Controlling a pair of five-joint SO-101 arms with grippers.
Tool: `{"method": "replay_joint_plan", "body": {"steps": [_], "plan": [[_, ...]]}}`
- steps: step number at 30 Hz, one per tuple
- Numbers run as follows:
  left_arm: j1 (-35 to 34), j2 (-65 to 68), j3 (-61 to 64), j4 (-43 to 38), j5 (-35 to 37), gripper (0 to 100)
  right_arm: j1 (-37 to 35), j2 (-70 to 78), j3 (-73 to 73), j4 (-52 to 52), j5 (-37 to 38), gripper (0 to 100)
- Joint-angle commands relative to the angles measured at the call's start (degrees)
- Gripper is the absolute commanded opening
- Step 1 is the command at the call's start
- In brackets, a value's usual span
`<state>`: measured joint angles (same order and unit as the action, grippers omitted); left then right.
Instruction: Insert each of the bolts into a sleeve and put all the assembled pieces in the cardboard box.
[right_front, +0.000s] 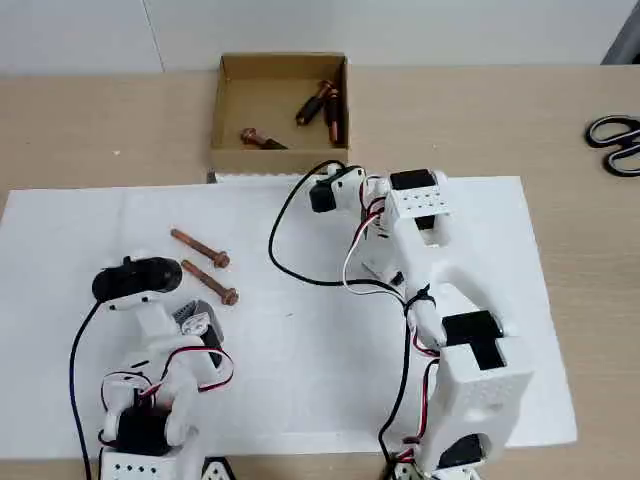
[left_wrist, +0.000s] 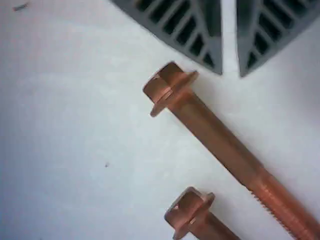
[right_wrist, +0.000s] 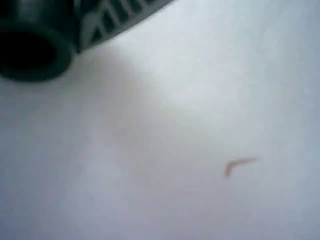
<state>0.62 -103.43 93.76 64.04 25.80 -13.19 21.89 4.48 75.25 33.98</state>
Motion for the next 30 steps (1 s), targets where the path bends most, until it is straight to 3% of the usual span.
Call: {"method": "replay_joint_plan", "body": {"steps": [1, 8, 18, 30], "plan": [[-0.4, -0.6, -0.3, -1.1, 0.2, 1, -0.5, 3.3, 1.1, -0.2, -0.3, 4.1], [-0.5, -0.6, -0.3, -1.2, 0.2, 1, -0.5, 1.8, 1.0, 0.0, -0.3, 0.8], [-0.5, -0.6, -0.3, -1.4, 0.2, 1, -3.2, -20.6, 0.2, 10.9, -0.8, 0.6], [-0.6, -0.3, -4.7, -1.3, 0.0, 1, -1.5, -36.8, 0.9, 22.8, -8.4, 0.6]]}}
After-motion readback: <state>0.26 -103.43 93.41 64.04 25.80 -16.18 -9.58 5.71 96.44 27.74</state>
